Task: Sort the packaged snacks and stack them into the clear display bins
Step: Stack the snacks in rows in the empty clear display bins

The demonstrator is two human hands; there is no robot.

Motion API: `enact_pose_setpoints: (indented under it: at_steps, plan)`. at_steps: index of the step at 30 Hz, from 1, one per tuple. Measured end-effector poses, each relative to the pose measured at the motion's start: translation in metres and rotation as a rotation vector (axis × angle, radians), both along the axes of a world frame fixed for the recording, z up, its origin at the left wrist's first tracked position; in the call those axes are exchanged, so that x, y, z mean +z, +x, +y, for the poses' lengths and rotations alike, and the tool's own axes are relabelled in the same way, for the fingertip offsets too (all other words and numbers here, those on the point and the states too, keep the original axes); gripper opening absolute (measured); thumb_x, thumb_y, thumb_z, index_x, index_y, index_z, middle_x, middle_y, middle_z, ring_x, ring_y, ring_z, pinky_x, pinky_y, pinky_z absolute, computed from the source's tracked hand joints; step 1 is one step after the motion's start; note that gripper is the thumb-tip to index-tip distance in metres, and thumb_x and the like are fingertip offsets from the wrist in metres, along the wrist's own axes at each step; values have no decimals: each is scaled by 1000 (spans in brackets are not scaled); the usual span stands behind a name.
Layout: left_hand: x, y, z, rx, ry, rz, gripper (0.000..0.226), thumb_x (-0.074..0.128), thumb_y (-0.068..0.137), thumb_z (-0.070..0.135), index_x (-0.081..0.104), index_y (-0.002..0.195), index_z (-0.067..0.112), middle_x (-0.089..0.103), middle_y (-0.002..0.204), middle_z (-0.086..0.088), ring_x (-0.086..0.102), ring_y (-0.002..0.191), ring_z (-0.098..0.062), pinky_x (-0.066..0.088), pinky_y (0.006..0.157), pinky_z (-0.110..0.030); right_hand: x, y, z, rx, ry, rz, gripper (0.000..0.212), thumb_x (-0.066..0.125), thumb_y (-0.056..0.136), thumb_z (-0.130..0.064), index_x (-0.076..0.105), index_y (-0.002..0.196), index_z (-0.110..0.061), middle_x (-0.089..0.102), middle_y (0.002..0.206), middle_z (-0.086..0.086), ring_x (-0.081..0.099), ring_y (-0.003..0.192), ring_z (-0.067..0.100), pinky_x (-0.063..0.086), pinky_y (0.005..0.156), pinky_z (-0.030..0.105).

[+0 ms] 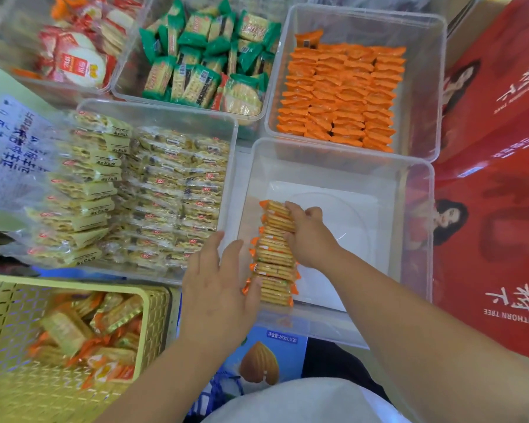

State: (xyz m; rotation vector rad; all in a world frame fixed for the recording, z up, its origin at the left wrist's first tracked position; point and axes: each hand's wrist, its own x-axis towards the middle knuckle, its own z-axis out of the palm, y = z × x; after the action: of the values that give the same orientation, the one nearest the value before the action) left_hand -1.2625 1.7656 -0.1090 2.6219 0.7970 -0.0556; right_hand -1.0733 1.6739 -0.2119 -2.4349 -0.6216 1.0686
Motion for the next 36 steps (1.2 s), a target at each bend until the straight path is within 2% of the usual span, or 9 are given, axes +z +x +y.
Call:
enact_pose_setpoints:
  at_steps: [2,5,8,12,19,25,28,31,36]
  plan:
    - [-3,-6,-3,17,4,-12,58,72,86,35,59,134,6,50,145,-23,49,125,-44,43,102,-56,2,0,4,0,25,5,65,52,99,-11,28,155,-35,20,149,11,59,90,27,48,91,30]
    - [-6,-9,-8,0,4,-7,68,72,78,42,55,135,10,50,146,-24,47,130,-46,42,106,-58,2,3,8,8,5,19,66,50,100,-9,30,154,-39,11,158,11,59,105,30,49,90,30]
    - [-10,-12,-12,-41,3,60,75,81,79,43,55,141,9,40,156,-27,42,139,-50,36,112,-61,4,5,10,99,-96,-25,67,49,103,-22,18,158,-43,5,165,7,57,119,35,54,90,39]
    - [-10,-16,-11,-39,10,70,75,81,79,45,56,141,11,39,158,-25,40,142,-50,35,112,-63,7,2,7,230,-200,-149,69,41,105,-37,-2,159,-45,6,169,3,36,140,38,44,105,47]
    - [8,-34,-6,-23,52,49,66,71,85,50,58,140,16,39,159,-19,35,145,-45,33,116,-60,15,-7,-2,208,-141,-126,74,46,102,-48,-1,159,-45,-6,170,5,31,143,41,42,107,49]
    - [24,-90,20,71,96,-117,55,67,86,43,62,134,16,47,150,-14,43,138,-39,35,114,-52,28,-21,-13,153,-136,-182,73,48,100,-54,5,159,-47,-8,170,5,31,144,42,43,106,49]
    - [25,-128,47,223,76,-152,49,58,86,44,65,126,16,57,136,-9,50,124,-33,37,107,-46,46,-40,-10,82,-162,-242,73,51,99,-55,12,159,-40,0,169,6,26,147,40,40,108,51]
    - [16,-164,89,312,1,-15,47,69,86,36,65,127,14,59,131,-10,52,120,-36,38,106,-44,70,-77,1,41,-18,-373,67,60,95,-45,32,155,-32,22,163,8,34,141,38,40,108,49]
    - [2,-207,166,237,-144,204,60,78,80,25,60,137,16,57,126,-10,56,119,-34,45,101,-41,109,-176,29,84,324,-375,37,68,94,-37,64,128,-25,59,118,-4,56,109,18,50,89,36]
